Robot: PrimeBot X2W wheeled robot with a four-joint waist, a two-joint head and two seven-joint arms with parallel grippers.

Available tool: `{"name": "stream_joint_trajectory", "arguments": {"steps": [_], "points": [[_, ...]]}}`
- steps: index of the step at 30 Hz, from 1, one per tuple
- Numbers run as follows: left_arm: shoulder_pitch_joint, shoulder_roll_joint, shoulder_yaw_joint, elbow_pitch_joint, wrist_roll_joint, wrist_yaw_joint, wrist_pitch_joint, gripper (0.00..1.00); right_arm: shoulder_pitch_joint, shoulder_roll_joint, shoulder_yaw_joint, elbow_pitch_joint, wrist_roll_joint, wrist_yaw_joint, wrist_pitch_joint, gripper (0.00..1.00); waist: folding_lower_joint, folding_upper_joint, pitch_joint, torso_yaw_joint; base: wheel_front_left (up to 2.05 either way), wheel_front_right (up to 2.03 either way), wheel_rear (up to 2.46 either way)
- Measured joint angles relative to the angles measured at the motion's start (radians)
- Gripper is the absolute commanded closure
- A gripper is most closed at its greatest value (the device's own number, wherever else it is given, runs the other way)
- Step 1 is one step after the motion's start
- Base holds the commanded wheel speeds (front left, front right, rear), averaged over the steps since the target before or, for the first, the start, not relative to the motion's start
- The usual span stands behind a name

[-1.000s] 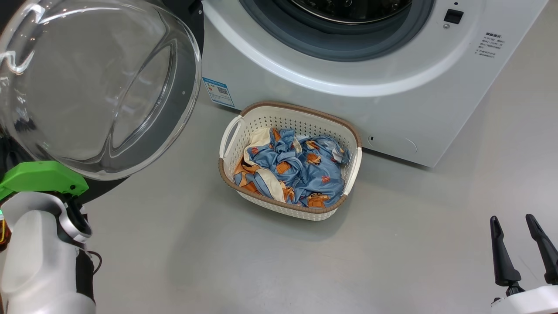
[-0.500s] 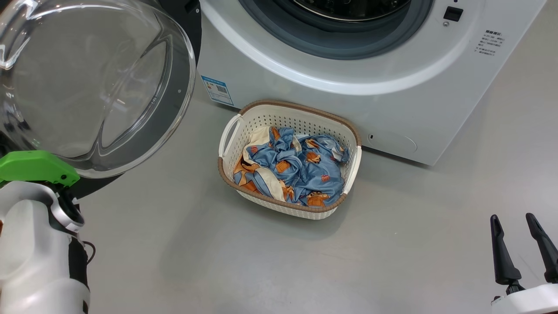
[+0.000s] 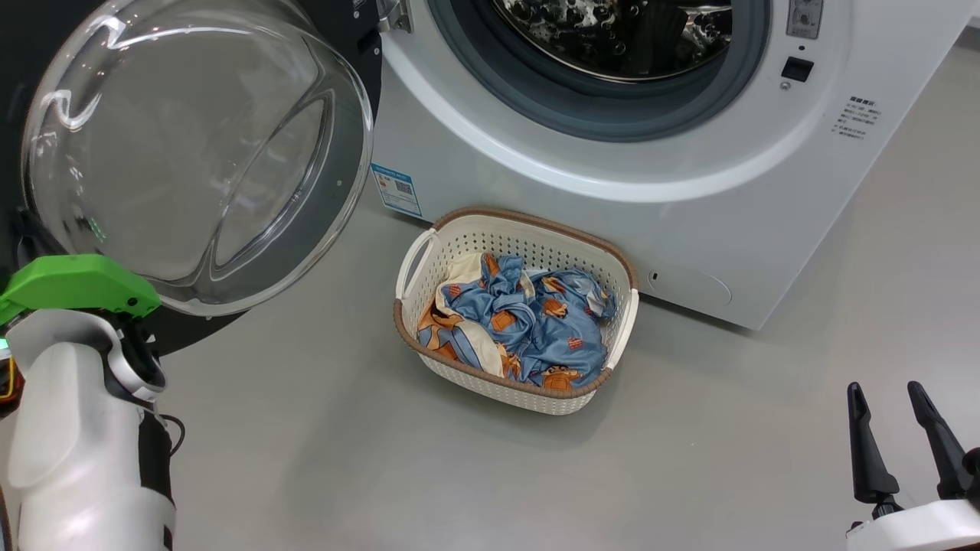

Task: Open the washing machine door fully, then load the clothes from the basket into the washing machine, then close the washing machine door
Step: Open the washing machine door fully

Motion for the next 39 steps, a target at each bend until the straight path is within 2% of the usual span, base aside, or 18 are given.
{"name": "stream_joint_trajectory", "arguments": {"steps": [5, 6, 8, 9, 10, 11, 13, 20, 28, 31, 39], "points": [[0.048, -0.003, 0.002, -0.060, 0.000, -0.026, 0.000, 1.00, 0.000, 0.013, 0.019, 0.006, 0.000, 0.000, 0.000, 0.00, 0.0000, 0.0000, -0.039, 0.008, 0.00, 0.00, 0.00], [0.061, -0.003, 0.002, -0.073, 0.000, -0.036, 0.000, 0.92, 0.000, 0.017, 0.023, 0.007, 0.000, 0.000, 0.000, 0.00, 0.0000, 0.0000, -0.046, 0.009, 0.00, 0.00, 0.00], [0.087, -0.003, 0.002, -0.104, 0.000, -0.049, 0.000, 0.62, 0.000, 0.024, 0.031, 0.008, 0.000, 0.000, 0.000, 0.00, 0.0000, 0.0000, -0.061, 0.008, 0.00, 0.00, 0.00], [0.100, -0.003, 0.002, -0.122, 0.000, -0.059, 0.000, 0.62, 0.000, 0.027, 0.035, 0.008, 0.000, 0.000, 0.000, 0.00, 0.0000, 0.0000, -0.067, 0.006, 0.00, 0.00, 0.00], [0.113, -0.003, 0.003, -0.142, 0.000, -0.067, 0.000, 0.49, 0.000, 0.030, 0.038, 0.008, 0.000, 0.000, 0.000, 0.00, 0.0000, 0.0000, -0.073, 0.002, 0.00, 0.00, 0.00], [0.126, -0.003, 0.004, -0.162, 0.000, -0.075, 0.000, 0.26, 0.000, 0.031, 0.040, 0.008, 0.000, 0.000, 0.000, 0.00, 0.0000, 0.0000, -0.077, -0.002, 0.00, 0.00, 0.00], [0.153, -0.002, 0.006, -0.203, 0.000, -0.087, 0.000, 0.00, 0.000, 0.033, 0.046, 0.007, 0.000, 0.000, 0.000, 0.00, 0.0000, 0.0000, -0.084, -0.016, 0.00, 0.00, 0.00], [0.266, -0.003, -0.018, -0.323, 0.016, -0.137, 0.000, 0.00, -0.001, 0.035, 0.059, -0.004, -0.004, 0.000, 0.000, 0.00, 0.0000, 0.0000, -0.104, -0.090, 0.00, 0.00, 0.00], [0.372, -0.006, -0.135, -0.433, 0.055, -0.212, 0.000, 0.00, -0.001, 0.038, 0.069, -0.020, -0.018, 0.000, 0.000, 0.00, 0.0000, 0.0000, -0.117, -0.190, 0.00, 0.00, 0.00], [0.410, -0.006, -0.164, -0.464, 0.051, -0.228, 0.000, 0.00, -0.002, 0.037, 0.077, -0.025, -0.022, 0.000, 0.000, 0.00, 0.0000, 0.0000, -0.121, -0.231, 0.00, 0.00, 0.00], [0.539, -0.006, -0.191, -0.499, 0.053, -0.229, 0.000, 0.00, -0.027, 0.039, 0.094, -0.050, -0.031, 0.000, 0.000, 0.00, 0.0000, 0.0000, -0.125, -0.341, 0.00, 0.00, 0.00]]}}
